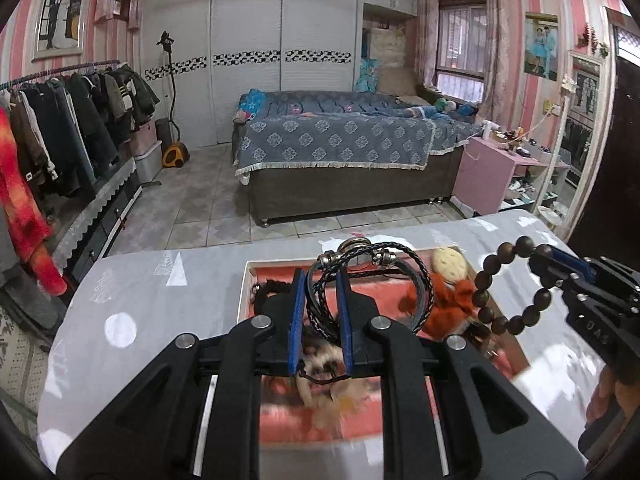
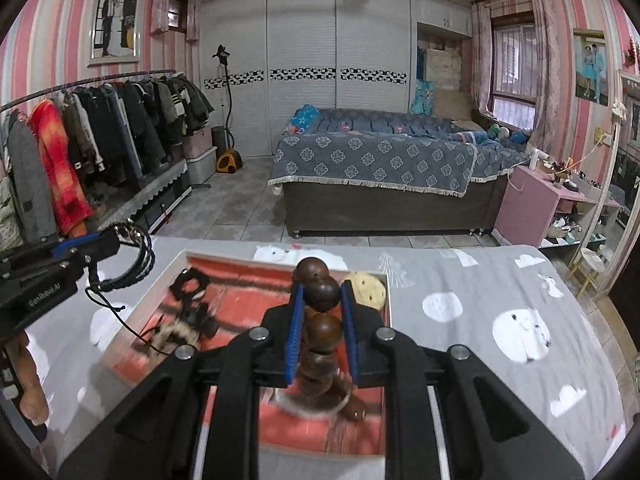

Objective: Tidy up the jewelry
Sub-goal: 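Carry both bracelets over the tray and open both tools to release them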

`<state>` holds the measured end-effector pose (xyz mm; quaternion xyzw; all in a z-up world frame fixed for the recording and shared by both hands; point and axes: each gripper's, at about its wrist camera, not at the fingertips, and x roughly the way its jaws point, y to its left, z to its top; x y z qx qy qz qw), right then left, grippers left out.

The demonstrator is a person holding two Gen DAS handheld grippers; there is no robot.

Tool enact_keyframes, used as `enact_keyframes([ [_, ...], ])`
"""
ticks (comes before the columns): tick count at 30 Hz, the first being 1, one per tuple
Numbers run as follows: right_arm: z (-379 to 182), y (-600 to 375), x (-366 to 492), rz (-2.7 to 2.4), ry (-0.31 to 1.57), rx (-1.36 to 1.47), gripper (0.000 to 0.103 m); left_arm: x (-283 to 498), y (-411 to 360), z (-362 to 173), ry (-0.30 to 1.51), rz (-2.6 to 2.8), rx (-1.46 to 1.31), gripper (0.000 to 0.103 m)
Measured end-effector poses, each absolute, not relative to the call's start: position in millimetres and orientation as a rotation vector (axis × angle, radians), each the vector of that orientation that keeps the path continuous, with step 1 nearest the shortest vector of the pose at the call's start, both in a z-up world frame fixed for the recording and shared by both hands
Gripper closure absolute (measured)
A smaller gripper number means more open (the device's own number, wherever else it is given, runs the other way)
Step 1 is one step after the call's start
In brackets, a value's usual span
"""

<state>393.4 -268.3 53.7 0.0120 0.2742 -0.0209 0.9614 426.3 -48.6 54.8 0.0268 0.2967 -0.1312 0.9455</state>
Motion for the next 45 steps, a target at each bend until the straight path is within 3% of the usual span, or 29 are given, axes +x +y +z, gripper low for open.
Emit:
enact_keyframes([
  [11,18,-292,467,-0.08,0.606,0.074,0.084,517,-53,3,0.714,-0.231,0.057,0.089],
  [21,-15,-297,486,-0.136,0.682,0.028,0.084,541,-49,-42,0.825,-0.202,0.092,0.089],
  [43,-52,-290,506,-0.163,0.852,-0.011,0.084,556,-58,-60,0.924,-0.189,0.137,0.087],
  [45,-53,-293,505,-0.159,0.858,0.004,0.084,556,-59,-60,0.922,-0.186,0.138,0.083],
])
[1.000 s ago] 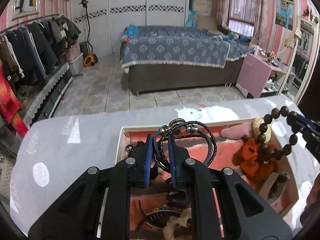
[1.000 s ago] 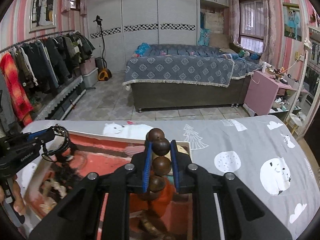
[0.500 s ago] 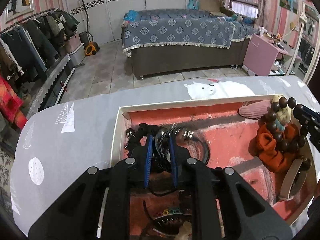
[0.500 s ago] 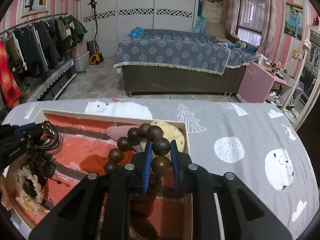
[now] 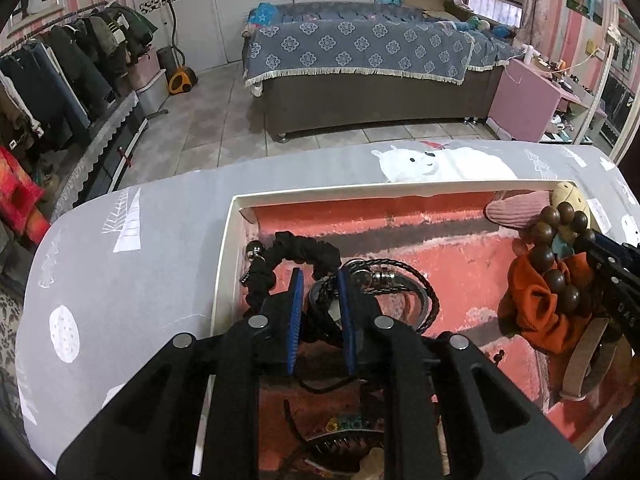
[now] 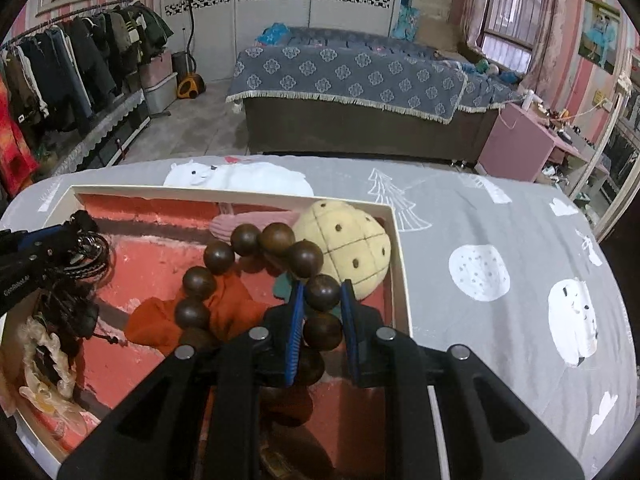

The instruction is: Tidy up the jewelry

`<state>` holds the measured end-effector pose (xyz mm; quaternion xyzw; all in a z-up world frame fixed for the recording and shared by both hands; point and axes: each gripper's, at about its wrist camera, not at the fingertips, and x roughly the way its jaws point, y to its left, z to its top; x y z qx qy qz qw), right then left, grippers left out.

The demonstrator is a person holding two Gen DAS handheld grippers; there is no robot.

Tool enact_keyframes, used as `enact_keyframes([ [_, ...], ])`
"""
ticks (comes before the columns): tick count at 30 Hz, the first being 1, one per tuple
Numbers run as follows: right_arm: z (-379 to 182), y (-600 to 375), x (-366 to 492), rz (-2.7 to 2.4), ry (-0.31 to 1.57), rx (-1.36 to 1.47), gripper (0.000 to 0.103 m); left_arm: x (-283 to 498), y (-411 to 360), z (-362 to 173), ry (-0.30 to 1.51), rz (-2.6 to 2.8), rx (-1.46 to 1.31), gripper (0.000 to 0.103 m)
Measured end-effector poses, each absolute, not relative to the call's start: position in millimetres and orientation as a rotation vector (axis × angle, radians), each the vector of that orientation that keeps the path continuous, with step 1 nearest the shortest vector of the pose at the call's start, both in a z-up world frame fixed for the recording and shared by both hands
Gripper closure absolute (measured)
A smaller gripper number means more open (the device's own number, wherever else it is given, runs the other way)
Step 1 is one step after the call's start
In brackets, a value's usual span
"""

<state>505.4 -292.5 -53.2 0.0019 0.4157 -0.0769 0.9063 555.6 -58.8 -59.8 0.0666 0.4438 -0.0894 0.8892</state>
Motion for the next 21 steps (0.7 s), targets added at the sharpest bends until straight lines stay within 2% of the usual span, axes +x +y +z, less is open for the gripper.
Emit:
enact_keyframes([
  [1,-53,-294,505,-0.156,0.857,0.014,0.084,555,-58,-59,0.919,-0.183,0.136,0.08],
  [3,-52,-295,505,-0.151,0.855,0.024,0.082,554,-58,-57,0.904,-0.174,0.132,0.067],
  [4,-50,-296,504,-0.147,0.851,0.024,0.074,552,-57,-54,0.886,-0.171,0.128,0.064],
  [5,-49,-296,503,-0.147,0.847,0.021,0.06,549,-57,-51,0.867,-0.17,0.126,0.058],
  [6,-48,-295,502,-0.155,0.843,0.019,0.052,546,-56,-47,0.842,-0.161,0.127,0.049],
  [7,-46,-296,502,-0.162,0.837,0.02,0.042,543,-56,-44,0.825,-0.152,0.13,0.045],
  [9,-41,-298,499,-0.153,0.826,0.036,0.032,536,-54,-37,0.79,-0.141,0.122,0.034],
  [11,-34,-299,493,-0.128,0.804,0.068,0.017,525,-50,-28,0.77,-0.151,0.09,0.029],
  [13,-26,-298,486,-0.127,0.776,0.076,0.012,515,-47,-19,0.735,-0.144,0.085,0.022],
  [14,-24,-298,483,-0.126,0.766,0.076,0.006,505,-44,-10,0.699,-0.125,0.088,0.014],
  [15,-19,-297,477,-0.128,0.746,0.073,0.006,498,-42,-5,0.676,-0.11,0.087,0.004],
  [21,17,-284,432,-0.137,0.606,0.045,0.004,440,-24,39,0.568,-0.101,0.038,0.005],
])
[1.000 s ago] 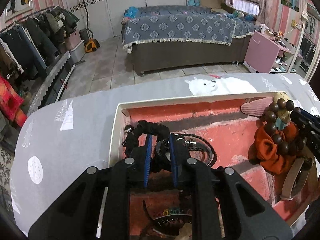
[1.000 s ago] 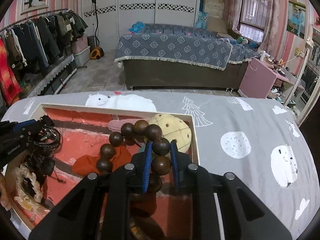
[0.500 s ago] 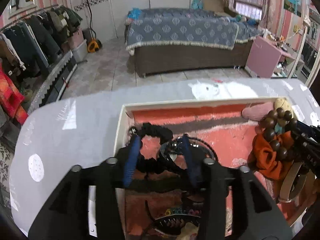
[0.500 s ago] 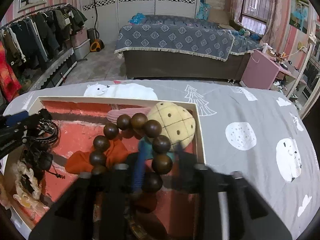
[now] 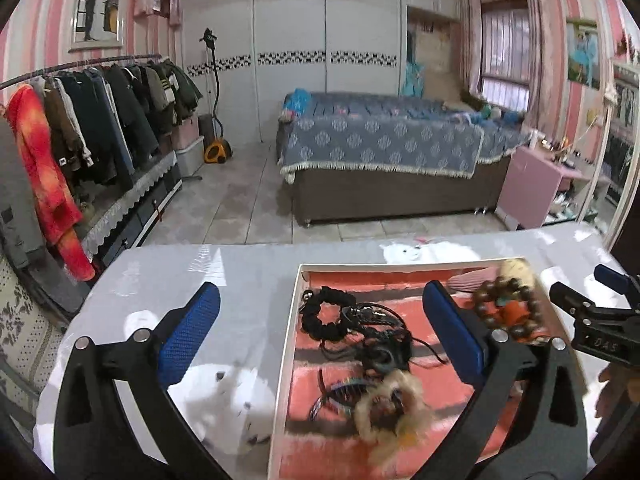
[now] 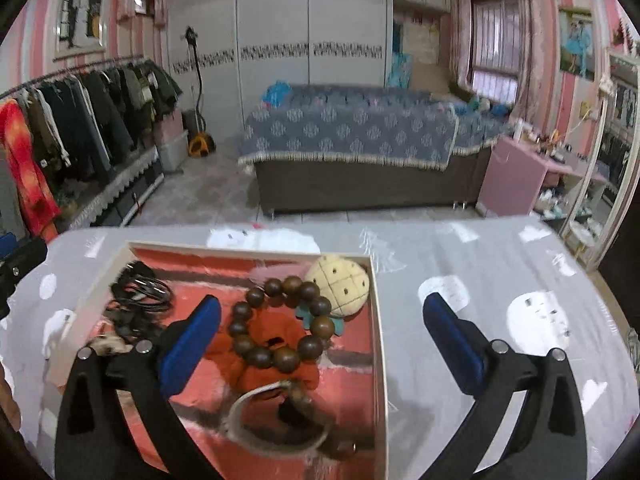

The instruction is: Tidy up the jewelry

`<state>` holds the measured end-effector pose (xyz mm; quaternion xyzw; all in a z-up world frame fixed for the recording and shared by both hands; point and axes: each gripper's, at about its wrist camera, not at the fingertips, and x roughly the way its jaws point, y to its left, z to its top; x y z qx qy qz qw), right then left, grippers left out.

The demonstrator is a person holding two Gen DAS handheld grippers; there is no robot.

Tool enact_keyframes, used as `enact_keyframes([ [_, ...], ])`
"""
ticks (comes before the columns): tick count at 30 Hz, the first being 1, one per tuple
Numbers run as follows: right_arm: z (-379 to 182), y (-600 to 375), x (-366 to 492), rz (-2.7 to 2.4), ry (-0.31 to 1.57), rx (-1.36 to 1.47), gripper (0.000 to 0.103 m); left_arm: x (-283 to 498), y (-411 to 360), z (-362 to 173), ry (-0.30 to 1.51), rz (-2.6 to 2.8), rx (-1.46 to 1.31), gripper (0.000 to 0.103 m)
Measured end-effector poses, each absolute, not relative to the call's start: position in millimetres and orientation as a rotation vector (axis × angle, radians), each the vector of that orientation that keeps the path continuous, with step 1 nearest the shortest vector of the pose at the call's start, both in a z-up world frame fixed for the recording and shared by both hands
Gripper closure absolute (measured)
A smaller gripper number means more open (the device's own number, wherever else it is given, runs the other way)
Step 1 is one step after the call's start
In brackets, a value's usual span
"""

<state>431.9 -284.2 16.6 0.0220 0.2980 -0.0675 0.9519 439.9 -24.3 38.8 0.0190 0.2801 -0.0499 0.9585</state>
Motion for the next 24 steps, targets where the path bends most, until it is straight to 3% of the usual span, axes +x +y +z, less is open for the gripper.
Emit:
enact_keyframes([
  [11,66,-260,295,-0.101,0.403,0.024,0.004,299,-27,78,0.404,-0.03,0.111,0.005],
  [24,63,-263,150,-0.077,0.399,0.042,0.004,175,-24,68,0.415,-0.033,0.05,0.005],
])
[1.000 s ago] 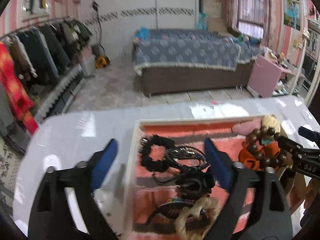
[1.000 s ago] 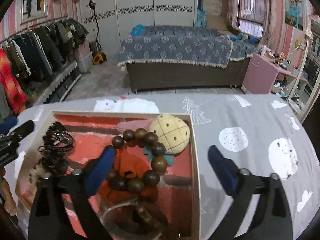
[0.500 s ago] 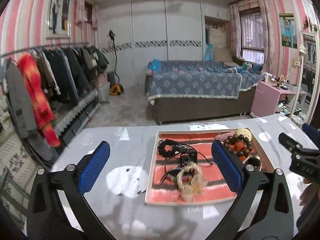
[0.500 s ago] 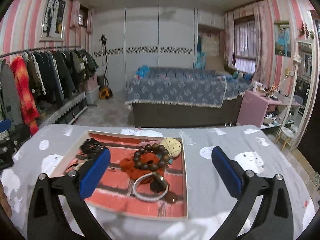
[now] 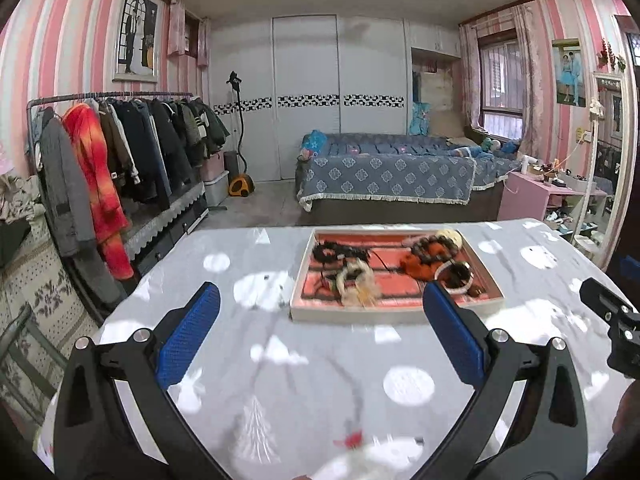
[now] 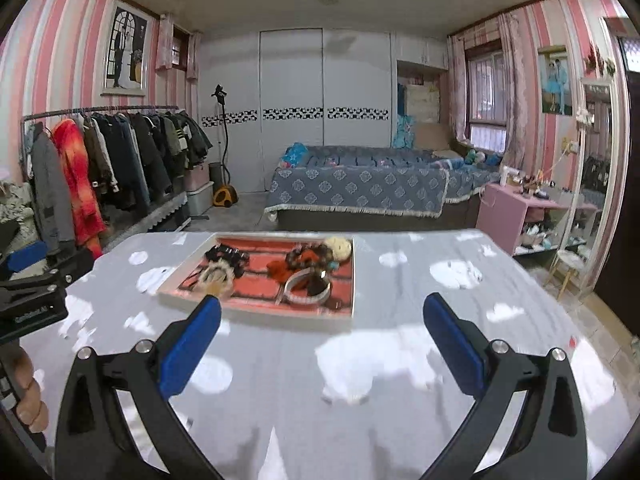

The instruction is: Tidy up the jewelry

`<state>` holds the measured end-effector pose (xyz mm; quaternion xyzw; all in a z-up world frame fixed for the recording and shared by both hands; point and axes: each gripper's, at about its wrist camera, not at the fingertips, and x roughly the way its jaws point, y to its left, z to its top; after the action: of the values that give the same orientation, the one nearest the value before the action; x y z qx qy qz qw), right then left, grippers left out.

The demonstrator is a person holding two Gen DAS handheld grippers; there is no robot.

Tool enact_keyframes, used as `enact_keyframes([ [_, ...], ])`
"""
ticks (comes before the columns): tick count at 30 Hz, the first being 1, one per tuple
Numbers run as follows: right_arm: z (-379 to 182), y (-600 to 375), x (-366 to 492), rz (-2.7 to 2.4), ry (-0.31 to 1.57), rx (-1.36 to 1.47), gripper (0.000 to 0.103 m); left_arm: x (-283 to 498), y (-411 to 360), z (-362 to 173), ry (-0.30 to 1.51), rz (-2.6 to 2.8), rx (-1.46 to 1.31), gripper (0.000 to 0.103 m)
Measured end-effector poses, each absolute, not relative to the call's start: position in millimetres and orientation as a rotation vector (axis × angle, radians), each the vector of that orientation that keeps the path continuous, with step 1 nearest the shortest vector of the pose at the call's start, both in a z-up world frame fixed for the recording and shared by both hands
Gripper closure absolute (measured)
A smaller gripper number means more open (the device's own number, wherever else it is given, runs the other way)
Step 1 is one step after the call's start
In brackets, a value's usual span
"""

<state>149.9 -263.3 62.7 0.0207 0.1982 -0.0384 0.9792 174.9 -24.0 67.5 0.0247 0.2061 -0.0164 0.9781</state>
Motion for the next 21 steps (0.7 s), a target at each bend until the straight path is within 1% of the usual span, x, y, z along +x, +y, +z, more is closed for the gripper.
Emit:
enact_keyframes([
  [6,45,-267,109,-0.125,0.388,0.019,0.004,136,-29,54,0.432,-0.016,0.06,0.005],
  [12,45,-266,88,-0.127,0.347,0.015,0.004,117,-37,50,0.414,-0.006,0.069,0.005],
  [16,47,-265,87,-0.119,0.348,0.018,0.004,107,-42,54,0.367,0.007,0.096,0.005],
  [21,50,-261,84,-0.134,0.332,0.021,0.004,103,-42,57,0.349,0.001,0.092,0.005],
])
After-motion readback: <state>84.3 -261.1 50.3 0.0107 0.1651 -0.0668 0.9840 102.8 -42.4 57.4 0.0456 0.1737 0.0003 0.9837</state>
